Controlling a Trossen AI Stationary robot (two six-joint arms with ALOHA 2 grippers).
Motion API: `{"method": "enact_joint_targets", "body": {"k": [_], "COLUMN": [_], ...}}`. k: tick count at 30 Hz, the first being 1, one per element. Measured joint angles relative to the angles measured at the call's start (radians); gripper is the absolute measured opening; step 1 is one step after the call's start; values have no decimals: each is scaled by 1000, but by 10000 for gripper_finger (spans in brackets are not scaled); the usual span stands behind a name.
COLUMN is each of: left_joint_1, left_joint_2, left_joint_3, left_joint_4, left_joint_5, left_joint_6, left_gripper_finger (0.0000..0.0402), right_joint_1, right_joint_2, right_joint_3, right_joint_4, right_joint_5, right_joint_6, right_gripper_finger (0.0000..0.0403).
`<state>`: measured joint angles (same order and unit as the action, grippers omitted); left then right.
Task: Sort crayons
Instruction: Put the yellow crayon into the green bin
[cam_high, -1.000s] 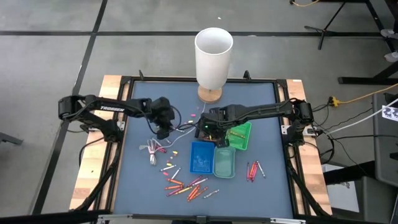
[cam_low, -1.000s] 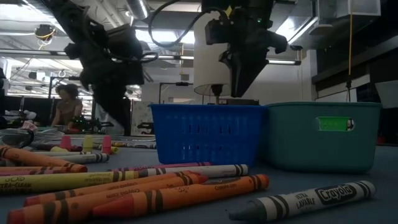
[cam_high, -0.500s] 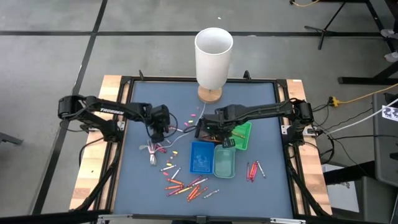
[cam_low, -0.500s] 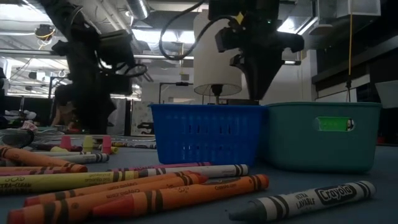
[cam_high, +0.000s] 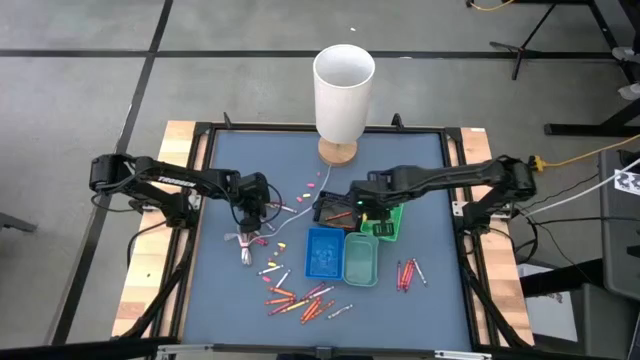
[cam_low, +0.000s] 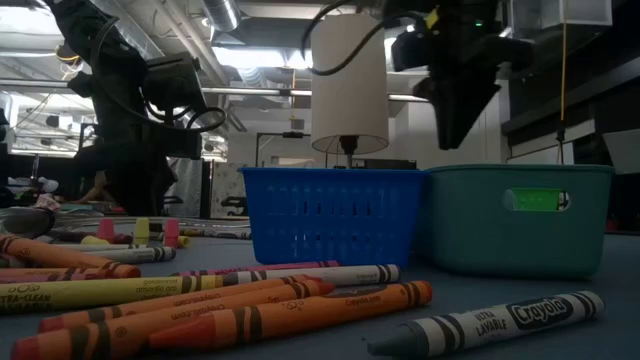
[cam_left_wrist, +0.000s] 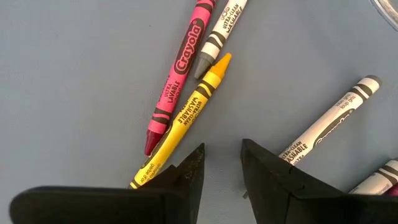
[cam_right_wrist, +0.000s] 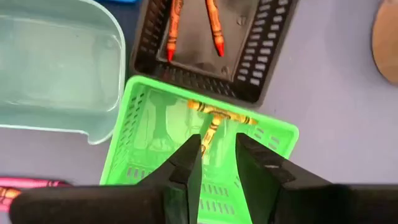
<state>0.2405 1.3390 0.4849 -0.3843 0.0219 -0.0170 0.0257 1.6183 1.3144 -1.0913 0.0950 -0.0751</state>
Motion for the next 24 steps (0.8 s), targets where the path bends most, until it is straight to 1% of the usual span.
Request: {"method": "enact_joint_targets", "body": {"k": [7,14,20,22,24], "left_joint_1": [0,0,2,1,1], "left_joint_2": [-2,-4,-3,-3,-3], "left_joint_3": [60,83,83,82,73], "left_joint_4": [3,3,2,5,5], "left_joint_5": [-11,-9,-15,-18,-45], "left_joint_6": [23,54,54,55,56], "left_gripper_finger": [98,98,98,98,98], "right_joint_1": [0,0,0,0,0], "right_joint_2": [-175,-332,-408,-418,-420], "right_joint_3": [-157,-331,-451,-474,-488], "right_joint_4": [82,230,341,349,354], "right_joint_5": [0,2,1,1,1], "right_joint_6": [113,156,189,207,214], "right_gripper_finger": [95,95,95,95,95]}}
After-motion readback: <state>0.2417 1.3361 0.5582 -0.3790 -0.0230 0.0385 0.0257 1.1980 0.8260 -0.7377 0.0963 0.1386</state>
